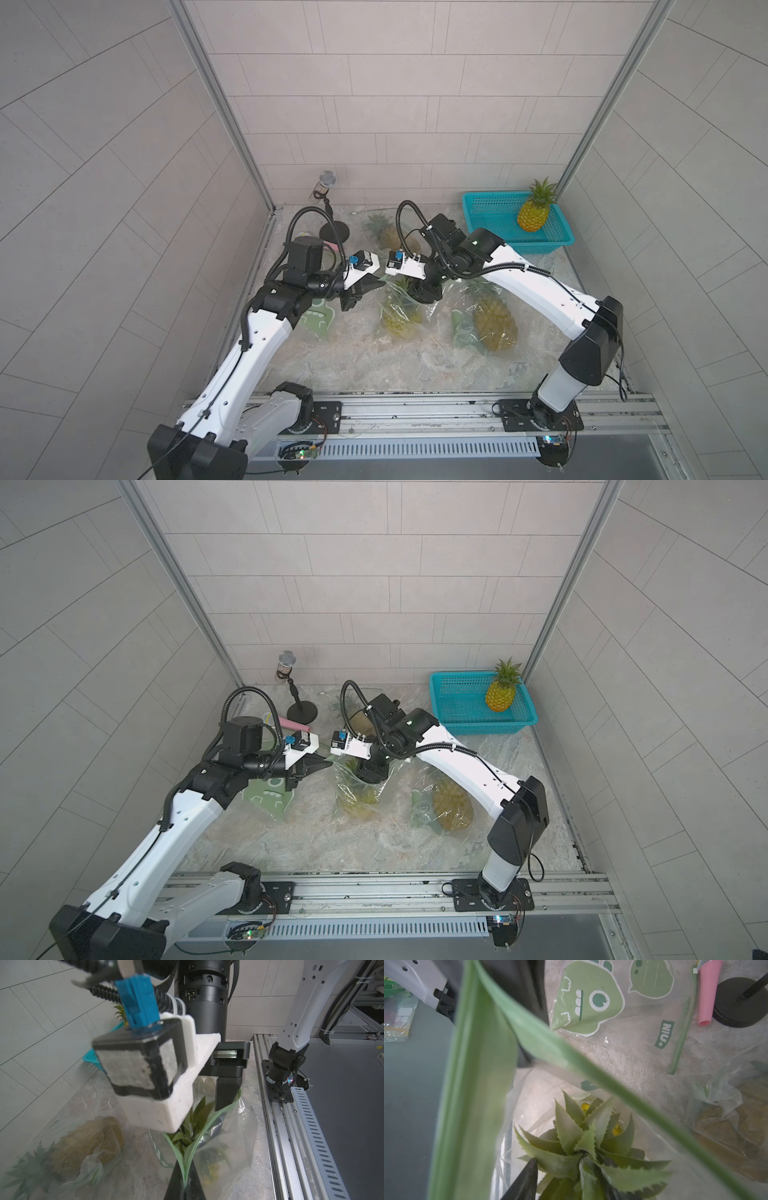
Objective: Open the zip-top bag and take out the pineapple
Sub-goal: Pick up the pineapple from the zipper food storage bag.
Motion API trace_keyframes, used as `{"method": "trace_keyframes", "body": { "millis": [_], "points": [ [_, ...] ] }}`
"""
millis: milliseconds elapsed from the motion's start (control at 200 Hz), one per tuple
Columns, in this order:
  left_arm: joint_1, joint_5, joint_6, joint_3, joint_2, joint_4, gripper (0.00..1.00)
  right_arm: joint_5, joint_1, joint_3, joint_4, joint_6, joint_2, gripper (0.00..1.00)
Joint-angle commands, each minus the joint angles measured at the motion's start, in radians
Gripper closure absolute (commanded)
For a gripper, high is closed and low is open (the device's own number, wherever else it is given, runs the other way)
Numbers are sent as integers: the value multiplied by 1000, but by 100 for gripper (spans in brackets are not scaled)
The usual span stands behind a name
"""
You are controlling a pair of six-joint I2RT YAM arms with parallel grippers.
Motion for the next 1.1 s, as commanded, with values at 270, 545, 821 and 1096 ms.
{"method": "trace_keyframes", "body": {
  "millis": [270,545,821,1096],
  "points": [
    [-1,0,30,1,-8,0,94,22,6,-70,50,23,-27,100],
    [1,-159,-276,-37,-55,223,56,-12,-46,-158,246,181,-138,100],
    [1,-634,-814,-64,-126,342,41,-39,-116,-280,519,390,-280,100],
    [1,-922,-1009,-63,-187,196,41,-61,-192,-321,730,609,-365,100]
  ]
}}
